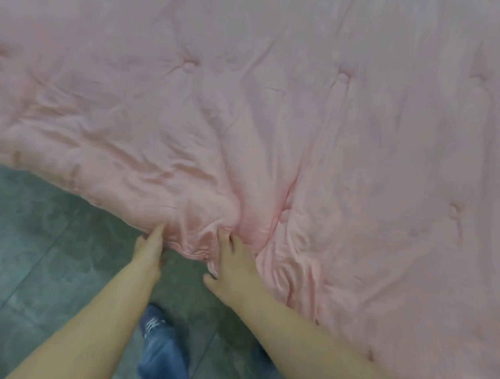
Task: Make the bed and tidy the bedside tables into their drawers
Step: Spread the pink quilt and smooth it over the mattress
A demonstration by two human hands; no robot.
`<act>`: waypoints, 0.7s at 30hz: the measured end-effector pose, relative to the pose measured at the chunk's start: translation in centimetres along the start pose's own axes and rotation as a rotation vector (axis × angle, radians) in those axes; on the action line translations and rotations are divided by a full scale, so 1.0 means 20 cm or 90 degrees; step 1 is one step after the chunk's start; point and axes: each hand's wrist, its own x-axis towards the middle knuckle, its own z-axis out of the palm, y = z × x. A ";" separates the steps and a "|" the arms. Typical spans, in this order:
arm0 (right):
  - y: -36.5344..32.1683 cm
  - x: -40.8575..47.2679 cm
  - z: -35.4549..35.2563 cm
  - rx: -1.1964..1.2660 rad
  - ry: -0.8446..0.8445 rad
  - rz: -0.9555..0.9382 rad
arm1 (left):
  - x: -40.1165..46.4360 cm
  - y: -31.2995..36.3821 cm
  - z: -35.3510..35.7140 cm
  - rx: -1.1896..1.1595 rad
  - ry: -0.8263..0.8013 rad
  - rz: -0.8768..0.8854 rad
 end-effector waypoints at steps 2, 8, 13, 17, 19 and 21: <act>-0.08 0.08 0.06 -0.051 0.011 0.080 | 0.11 0.09 -0.03 -0.056 0.005 -0.013; -0.21 0.37 0.12 -0.123 0.093 0.220 | 0.36 0.31 -0.13 -0.102 0.016 -0.012; -0.43 0.48 0.12 0.083 0.061 0.153 | 0.25 0.46 -0.33 -0.085 0.105 0.219; -0.62 0.46 0.18 0.072 -0.067 0.059 | 0.23 0.59 -0.55 -0.126 0.095 0.275; -0.59 0.43 0.18 0.016 -0.209 0.048 | 0.35 0.56 -0.60 -0.062 0.048 0.111; -0.60 0.40 0.18 -0.029 -0.235 0.057 | 0.40 0.54 -0.69 -0.027 0.012 -0.041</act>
